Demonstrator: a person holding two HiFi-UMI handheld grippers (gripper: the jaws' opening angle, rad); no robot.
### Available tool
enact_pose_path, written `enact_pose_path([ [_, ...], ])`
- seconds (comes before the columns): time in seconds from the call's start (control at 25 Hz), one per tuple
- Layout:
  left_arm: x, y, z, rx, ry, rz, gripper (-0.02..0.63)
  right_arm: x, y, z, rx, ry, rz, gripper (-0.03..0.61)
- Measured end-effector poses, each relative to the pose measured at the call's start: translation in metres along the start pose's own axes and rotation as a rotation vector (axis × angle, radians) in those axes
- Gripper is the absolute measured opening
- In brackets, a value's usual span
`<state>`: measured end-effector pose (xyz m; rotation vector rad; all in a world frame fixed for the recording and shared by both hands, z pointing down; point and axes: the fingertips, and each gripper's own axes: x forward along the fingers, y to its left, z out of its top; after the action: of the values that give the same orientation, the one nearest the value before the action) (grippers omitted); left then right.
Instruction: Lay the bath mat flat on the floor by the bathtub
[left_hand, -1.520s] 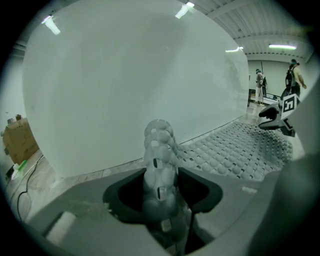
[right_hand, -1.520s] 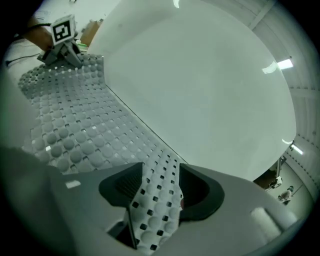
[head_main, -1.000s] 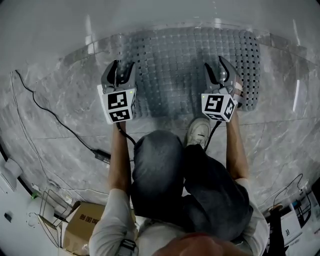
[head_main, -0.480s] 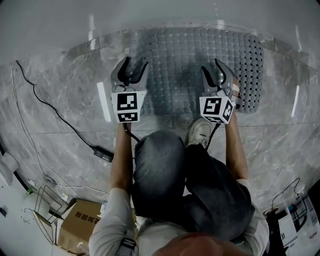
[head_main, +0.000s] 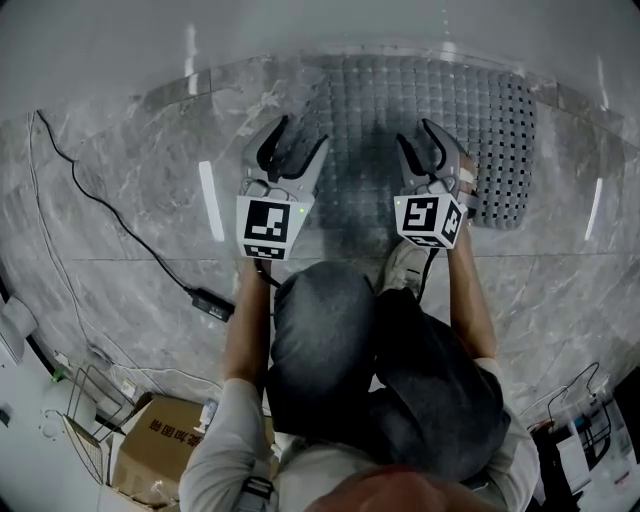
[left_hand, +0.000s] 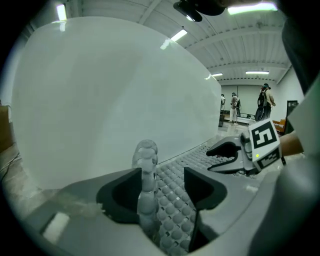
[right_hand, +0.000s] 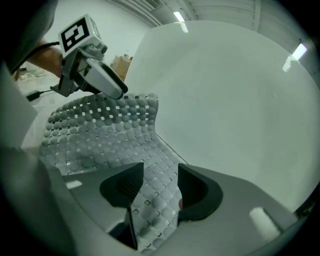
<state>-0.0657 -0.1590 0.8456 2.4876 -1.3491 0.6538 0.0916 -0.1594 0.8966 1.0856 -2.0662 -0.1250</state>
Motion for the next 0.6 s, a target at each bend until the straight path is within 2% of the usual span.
enact_pose_path([
  [0.24, -0.008, -0.014, 0.006, 0.021, -0.025, -0.028, 0.267, -0.001, -0.001, 0.006, 0.005, -0.010, -0.011, 0.219],
  [0.6, -0.010, -0.018, 0.000, 0.004, -0.024, -0.045, 0.258, -0.011, -0.002, 0.016, 0.013, -0.030, -0.025, 0.219],
])
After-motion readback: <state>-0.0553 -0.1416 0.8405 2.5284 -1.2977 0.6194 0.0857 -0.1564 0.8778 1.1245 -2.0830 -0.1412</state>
